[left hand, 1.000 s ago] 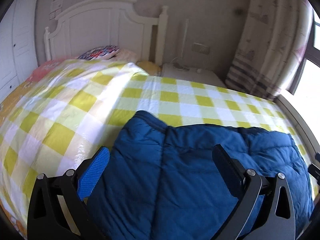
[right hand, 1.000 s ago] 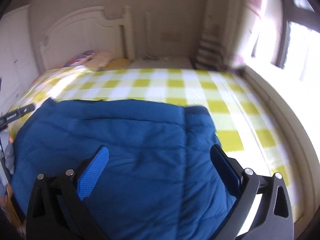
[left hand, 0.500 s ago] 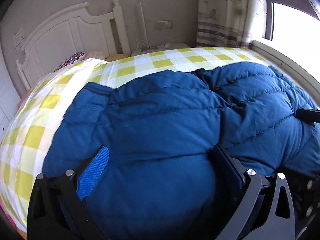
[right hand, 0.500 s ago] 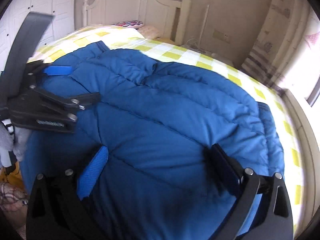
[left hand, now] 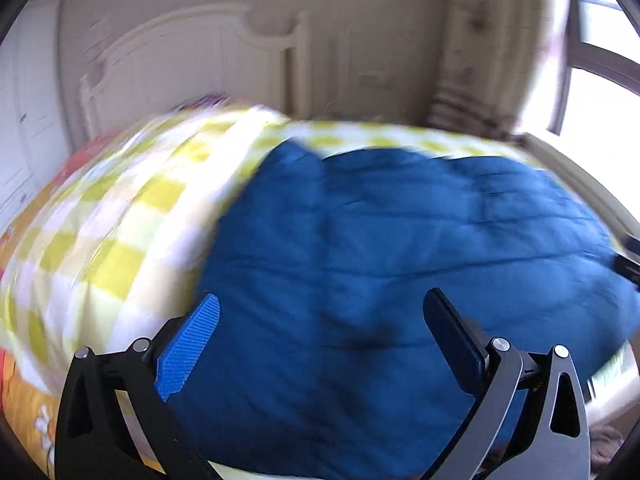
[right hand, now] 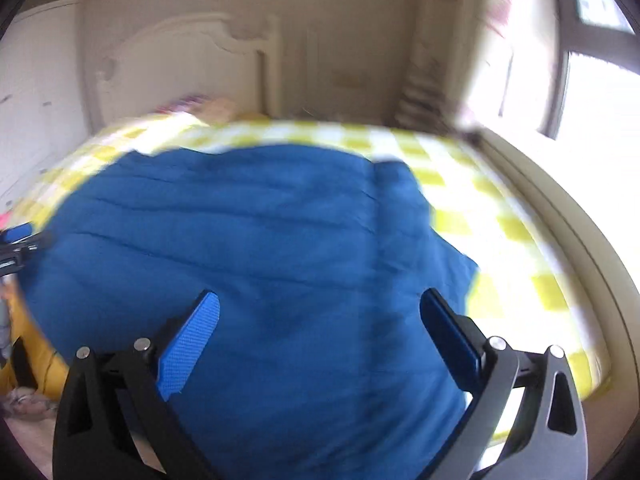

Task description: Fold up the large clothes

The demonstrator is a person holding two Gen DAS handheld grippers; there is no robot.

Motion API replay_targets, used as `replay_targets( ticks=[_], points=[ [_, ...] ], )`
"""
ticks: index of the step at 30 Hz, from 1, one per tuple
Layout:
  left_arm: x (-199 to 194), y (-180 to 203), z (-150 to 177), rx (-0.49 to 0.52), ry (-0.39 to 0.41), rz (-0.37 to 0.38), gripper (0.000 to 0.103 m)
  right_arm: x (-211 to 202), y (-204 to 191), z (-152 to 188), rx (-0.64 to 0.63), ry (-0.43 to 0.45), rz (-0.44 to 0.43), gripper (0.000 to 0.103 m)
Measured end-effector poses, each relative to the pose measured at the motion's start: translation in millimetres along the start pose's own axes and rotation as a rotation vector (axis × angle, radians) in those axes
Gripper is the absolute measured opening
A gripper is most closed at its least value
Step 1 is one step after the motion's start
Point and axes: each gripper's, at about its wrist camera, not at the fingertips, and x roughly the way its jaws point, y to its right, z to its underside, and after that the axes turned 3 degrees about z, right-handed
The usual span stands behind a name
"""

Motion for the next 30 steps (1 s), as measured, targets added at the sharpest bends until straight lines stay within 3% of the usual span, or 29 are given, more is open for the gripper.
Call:
replay_targets(
  ticks=[2, 4, 5, 6, 9, 13, 18, 21, 22, 24, 25, 28, 30],
  points=[
    [-9, 42, 4, 0.143, 0.033, 0.027, 0.099, -7, -36, 1, -0.096, 0.021, -0.046, 0.100],
    [8, 71, 14, 0.232, -0.012, 0.045, 0.099, 4, -72, 11, -0.215, -0.020, -0.094, 0.100],
    [26, 78, 23, 0.244, -0.063, 0.024, 0.099, 18, -86, 21, -0.260, -0.060, -0.091, 0.100],
    [33, 75, 28, 0.225, -0.060, 0.031, 0.099, 27, -91, 25, -0.269, -0.062, -0.074, 0.101],
    [31, 62, 28, 0.196, -0.059, 0.105, 0.099, 29, -72, 34, -0.257, -0.012, -0.153, 0.101],
    [16, 50, 30, 0.181, -0.049, 0.113, 0.099, 14, -54, 35, -0.246, 0.001, -0.124, 0.100],
    [3, -7, 39, 0.041, -0.017, 0.034, 0.099, -17, 28, 58, -0.029, 0.045, -0.002, 0.100],
    [1, -33, 49, -0.008, -0.023, 0.002, 0.099, -32, 107, 94, 0.282, 0.037, 0.018, 0.101],
    [1, -36, 50, -0.009, -0.025, -0.007, 0.099, -37, 133, 113, 0.416, 0.041, -0.014, 0.101],
    [3, -34, 50, -0.002, -0.030, -0.028, 0.099, -42, 152, 135, 0.524, 0.048, -0.068, 0.098],
    [4, -31, 49, 0.005, -0.035, -0.045, 0.099, -41, 157, 148, 0.569, 0.038, -0.154, 0.096],
    [9, -27, 47, 0.012, -0.041, -0.064, 0.099, -32, 157, 166, 0.651, 0.035, -0.351, 0.094],
    [11, -28, 47, 0.013, -0.043, -0.062, 0.099, -25, 152, 163, 0.666, 0.047, -0.400, 0.091]
  ],
)
